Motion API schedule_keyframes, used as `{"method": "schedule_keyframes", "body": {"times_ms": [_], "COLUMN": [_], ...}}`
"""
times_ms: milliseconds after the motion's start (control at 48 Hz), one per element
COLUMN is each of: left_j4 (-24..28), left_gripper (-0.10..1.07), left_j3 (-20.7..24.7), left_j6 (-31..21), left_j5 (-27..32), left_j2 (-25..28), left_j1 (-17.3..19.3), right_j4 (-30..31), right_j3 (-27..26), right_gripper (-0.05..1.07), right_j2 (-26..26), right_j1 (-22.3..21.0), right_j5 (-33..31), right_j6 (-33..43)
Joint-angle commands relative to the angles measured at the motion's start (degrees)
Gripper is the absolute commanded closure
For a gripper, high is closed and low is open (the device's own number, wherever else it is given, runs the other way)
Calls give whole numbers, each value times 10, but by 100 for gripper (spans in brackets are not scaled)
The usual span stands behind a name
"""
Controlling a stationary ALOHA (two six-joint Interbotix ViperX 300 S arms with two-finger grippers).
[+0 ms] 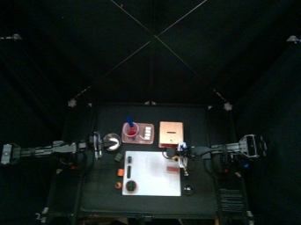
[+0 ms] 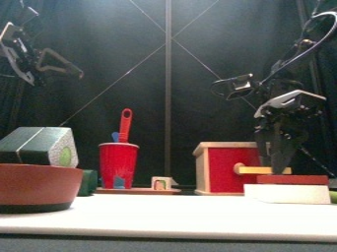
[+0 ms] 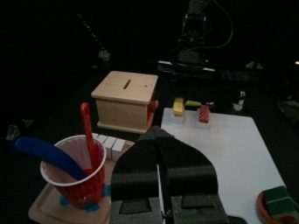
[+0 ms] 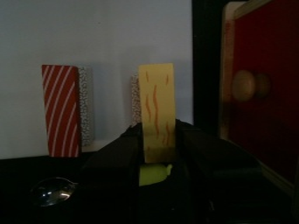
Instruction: Put the egg onto the rice
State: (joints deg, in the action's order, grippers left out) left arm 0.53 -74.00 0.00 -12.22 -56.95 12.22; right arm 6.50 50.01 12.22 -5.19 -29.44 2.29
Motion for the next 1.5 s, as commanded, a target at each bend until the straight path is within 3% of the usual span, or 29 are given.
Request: {"method": "schedule_keyframes", "body": {"times_ms": [0,1146,1250,1479], "left_j4": [0,-1,-2,-4], "left_gripper": [98,97,97,97], "left_j3": [16,13,13,13], "left_j6": [-1,-1,-1,-1], "left_j5": [-6,-6,-6,-6], "left_j2": [1,1,1,1], "left_j1": [5,17,18,18], "right_j4": [-4,-1,0,0], "right_j3": [-4,18,17,17], "right_gripper": [47,46,40,14], "right_j2": [11,-12,-13,-12], "right_j1": [1,0,1,1], "right_j5": [5,33,38,40], "right_j6": [-1,-2,-6,-2]}}
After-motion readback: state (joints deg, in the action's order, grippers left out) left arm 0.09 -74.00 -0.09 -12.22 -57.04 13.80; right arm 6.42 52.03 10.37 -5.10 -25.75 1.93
